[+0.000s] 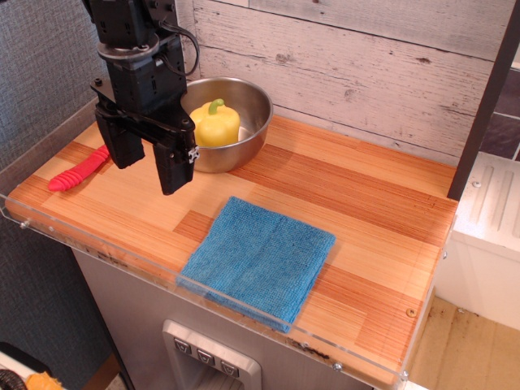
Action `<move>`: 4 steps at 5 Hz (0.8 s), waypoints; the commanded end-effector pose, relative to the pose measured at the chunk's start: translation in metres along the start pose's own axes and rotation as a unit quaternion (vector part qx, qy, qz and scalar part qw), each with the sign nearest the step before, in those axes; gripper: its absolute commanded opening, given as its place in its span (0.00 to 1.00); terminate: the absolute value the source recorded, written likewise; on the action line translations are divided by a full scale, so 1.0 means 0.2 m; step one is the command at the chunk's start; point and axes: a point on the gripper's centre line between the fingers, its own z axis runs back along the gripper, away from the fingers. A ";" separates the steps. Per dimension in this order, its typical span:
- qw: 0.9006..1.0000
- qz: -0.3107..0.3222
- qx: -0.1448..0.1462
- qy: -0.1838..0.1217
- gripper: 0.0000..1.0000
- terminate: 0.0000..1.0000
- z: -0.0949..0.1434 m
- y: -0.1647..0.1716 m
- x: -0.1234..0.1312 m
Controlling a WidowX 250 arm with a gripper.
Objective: Put the fork behind the cloth.
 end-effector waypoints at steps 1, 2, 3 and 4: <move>1.000 0.000 0.000 0.000 1.00 0.00 0.00 0.00 0.00; 0.999 0.035 -0.014 0.005 1.00 0.00 -0.02 0.16 0.00; 0.998 0.064 -0.003 0.001 1.00 0.00 -0.06 0.34 0.02; 0.997 0.071 0.021 0.002 1.00 0.00 -0.09 0.53 0.02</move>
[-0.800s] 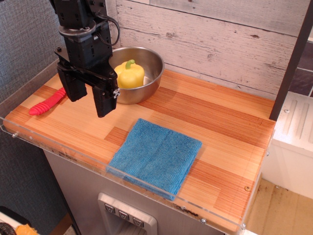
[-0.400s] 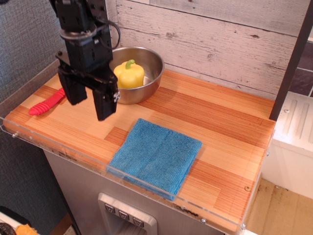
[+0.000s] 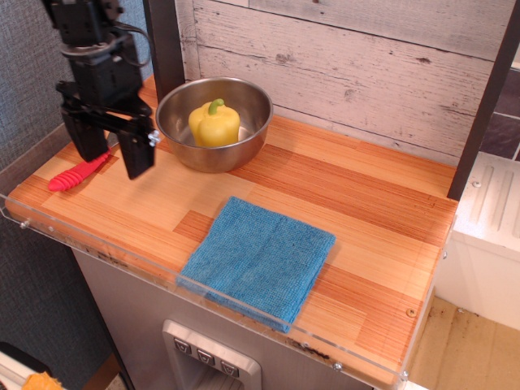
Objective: Put the fork behind the cloth.
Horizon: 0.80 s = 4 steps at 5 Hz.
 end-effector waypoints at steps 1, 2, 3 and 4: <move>0.999 -0.009 0.036 0.004 1.00 0.00 -0.06 0.21 0.08; 0.999 -0.006 0.041 0.025 1.00 0.00 -0.14 0.20 0.09; 0.998 0.018 0.053 0.042 1.00 0.00 -0.20 0.22 0.10; 0.998 0.017 0.053 0.033 1.00 0.00 -0.17 0.26 0.10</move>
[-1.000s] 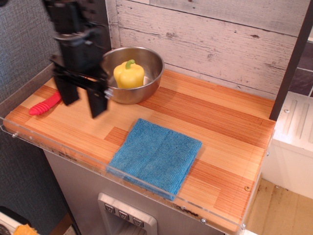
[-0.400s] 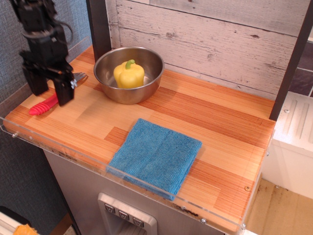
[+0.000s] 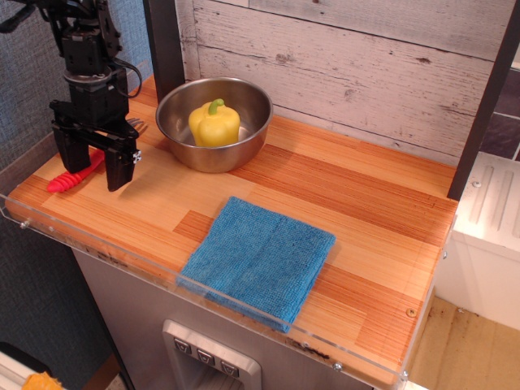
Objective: Put the fork behind the cloth.
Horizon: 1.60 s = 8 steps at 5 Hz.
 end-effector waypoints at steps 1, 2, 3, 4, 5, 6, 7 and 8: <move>0.998 -0.002 0.001 -0.063 1.00 0.00 0.19 0.08 -0.02; 0.997 0.001 -0.001 -0.072 1.00 0.00 0.23 0.10 -0.02; 0.998 0.003 0.001 -0.061 1.00 0.00 0.19 0.13 -0.03; 0.999 0.001 -0.001 -0.042 1.00 0.00 0.12 0.12 0.00; 1.000 -0.002 -0.005 -0.023 1.00 0.00 0.04 0.11 0.02; 1.000 -0.002 -0.015 -0.009 1.00 0.00 -0.02 0.11 0.04; 1.000 -0.001 -0.022 -0.006 0.00 0.00 -0.05 0.09 0.04; 1.000 -0.008 -0.017 -0.010 0.00 0.00 -0.02 0.09 0.03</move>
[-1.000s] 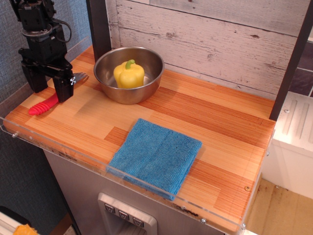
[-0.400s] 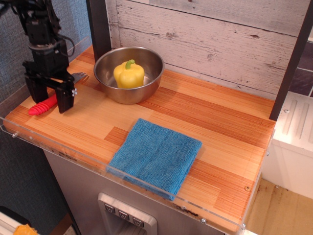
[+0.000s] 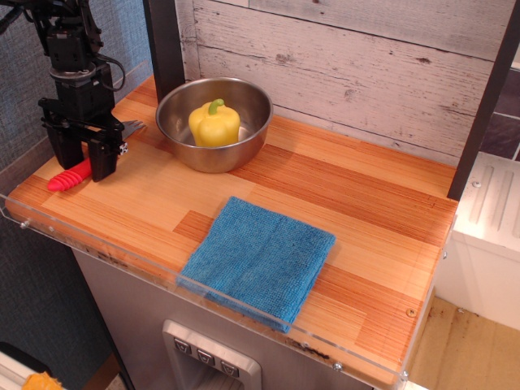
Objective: Put the fork behind the cloth.
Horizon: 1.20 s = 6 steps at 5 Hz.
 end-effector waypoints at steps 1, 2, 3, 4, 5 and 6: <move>1.000 -0.017 0.004 -0.003 0.00 0.00 0.04 -0.02 -0.02; 1.000 -0.021 0.002 -0.006 0.00 0.00 0.08 -0.01 -0.02; 0.999 -0.010 0.016 -0.033 0.00 0.00 0.24 0.01 -0.03; 0.997 0.001 0.035 -0.063 0.00 0.00 0.47 -0.05 -0.05; 0.997 0.007 0.054 -0.052 0.00 0.00 0.61 -0.18 -0.07; 0.997 -0.038 0.030 -0.056 0.00 0.00 0.68 -0.42 -0.05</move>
